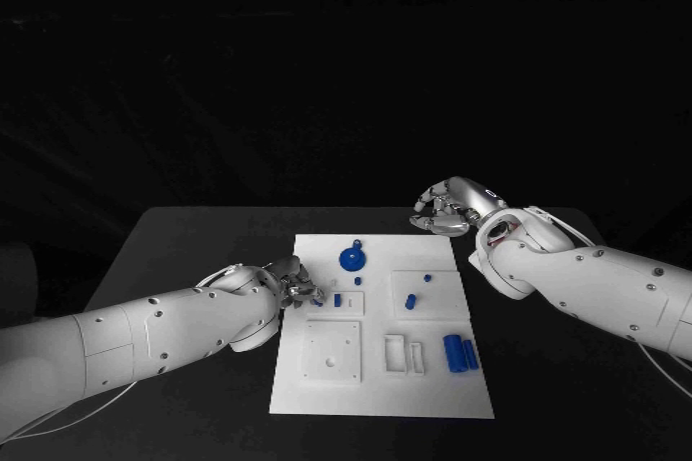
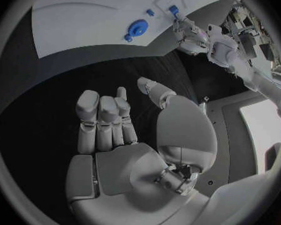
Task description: Assemble the parts on the task board
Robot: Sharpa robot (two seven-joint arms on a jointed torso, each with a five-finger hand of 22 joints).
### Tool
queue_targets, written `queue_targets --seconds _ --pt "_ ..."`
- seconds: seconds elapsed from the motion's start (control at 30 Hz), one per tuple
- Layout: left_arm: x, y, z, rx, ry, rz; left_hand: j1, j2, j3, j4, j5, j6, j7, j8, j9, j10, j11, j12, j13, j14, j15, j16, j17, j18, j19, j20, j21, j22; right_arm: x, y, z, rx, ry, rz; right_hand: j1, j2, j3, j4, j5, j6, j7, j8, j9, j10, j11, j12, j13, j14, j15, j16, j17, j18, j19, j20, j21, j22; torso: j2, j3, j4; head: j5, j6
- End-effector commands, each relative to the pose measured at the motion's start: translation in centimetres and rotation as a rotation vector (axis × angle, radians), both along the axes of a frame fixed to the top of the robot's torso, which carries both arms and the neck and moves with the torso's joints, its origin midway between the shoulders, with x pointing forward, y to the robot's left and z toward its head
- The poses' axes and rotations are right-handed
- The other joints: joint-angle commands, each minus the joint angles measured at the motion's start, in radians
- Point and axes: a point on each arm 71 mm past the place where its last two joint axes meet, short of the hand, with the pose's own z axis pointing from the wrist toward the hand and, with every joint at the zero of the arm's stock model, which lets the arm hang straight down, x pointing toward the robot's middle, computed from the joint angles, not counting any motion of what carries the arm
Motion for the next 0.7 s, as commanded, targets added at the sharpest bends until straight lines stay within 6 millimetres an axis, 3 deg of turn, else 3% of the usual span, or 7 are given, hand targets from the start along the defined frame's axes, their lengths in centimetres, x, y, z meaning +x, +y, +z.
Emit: queue_targets --seconds 0.03,0.7 --pt "-0.27 0.38 -0.96 0.042 0.039 -0.001 0.0 -0.011 0.006 0.014 -0.017 0.06 -0.049 0.003 -0.001 0.042 -0.048 0.006 0.002 0.052 -0.069 0.007 0.002 0.016 0.008 -0.119 0.007 0.018 -0.03 0.11 -0.04 -0.007 0.003 0.013 -0.01 0.001 -0.004 0.001 0.003 0.0 0.007 -0.003 0.001 -0.008 -0.002 -0.003 -0.002 0.009 -0.001 -0.005 0.001 0.109 0.001 -0.007 -0.005 0.006 0.0 0.0007 -0.0002 -0.001 -0.001" --pt "-0.23 0.62 -1.02 0.061 0.043 -0.008 0.018 -0.016 0.006 0.008 -0.022 0.064 -0.051 0.012 0.0 0.043 -0.051 0.017 0.005 0.054 -0.07 0.018 0.005 0.018 0.008 -0.119 0.012 0.019 -0.05 0.07 -0.12 -0.007 0.004 0.012 -0.011 0.002 -0.005 0.002 0.005 0.0 0.007 -0.004 0.001 -0.008 -0.002 -0.003 -0.002 0.009 -0.001 -0.005 0.001 0.109 0.001 -0.007 -0.005 0.006 -0.001 -0.0003 0.0004 -0.001 -0.004"
